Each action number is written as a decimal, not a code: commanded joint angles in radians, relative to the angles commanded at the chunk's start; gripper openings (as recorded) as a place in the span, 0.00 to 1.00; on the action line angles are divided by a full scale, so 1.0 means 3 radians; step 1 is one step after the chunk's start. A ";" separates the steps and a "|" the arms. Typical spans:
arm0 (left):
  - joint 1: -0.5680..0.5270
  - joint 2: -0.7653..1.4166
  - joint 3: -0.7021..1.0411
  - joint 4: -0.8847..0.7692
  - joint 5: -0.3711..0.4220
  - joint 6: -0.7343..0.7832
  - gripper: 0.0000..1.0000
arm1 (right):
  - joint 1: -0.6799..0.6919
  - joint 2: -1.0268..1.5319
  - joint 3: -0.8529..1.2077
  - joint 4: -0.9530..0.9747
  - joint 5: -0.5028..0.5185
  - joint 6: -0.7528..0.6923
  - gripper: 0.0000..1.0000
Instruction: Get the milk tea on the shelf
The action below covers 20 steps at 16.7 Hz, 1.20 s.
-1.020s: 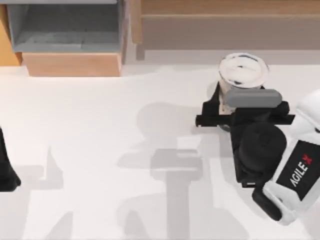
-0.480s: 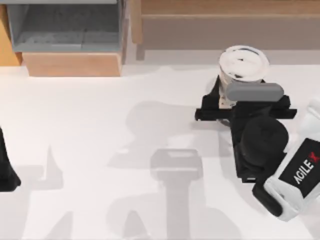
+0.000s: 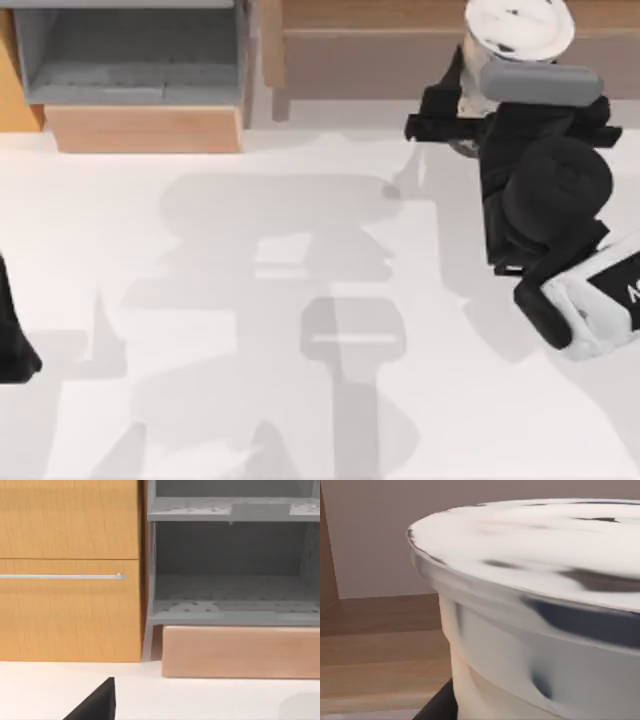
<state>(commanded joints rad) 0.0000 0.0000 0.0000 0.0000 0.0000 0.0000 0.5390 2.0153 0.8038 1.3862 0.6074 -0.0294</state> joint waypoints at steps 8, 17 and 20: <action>0.0000 0.0000 0.0000 0.0000 0.0000 0.0000 1.00 | -0.0588 -0.0532 0.0522 -0.1237 -0.0508 0.0025 0.00; 0.0000 0.0000 0.0000 0.0000 0.0000 0.0000 1.00 | -0.1228 -0.0694 0.1284 -0.2524 -0.1314 0.0116 0.00; 0.0000 0.0000 0.0000 0.0000 0.0000 0.0000 1.00 | -0.1265 -0.0691 0.1352 -0.2609 -0.1381 0.0121 0.00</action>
<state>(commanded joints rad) 0.0000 0.0000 0.0000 0.0000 0.0000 0.0000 0.1596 1.8081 1.2093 0.6034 0.1933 0.0068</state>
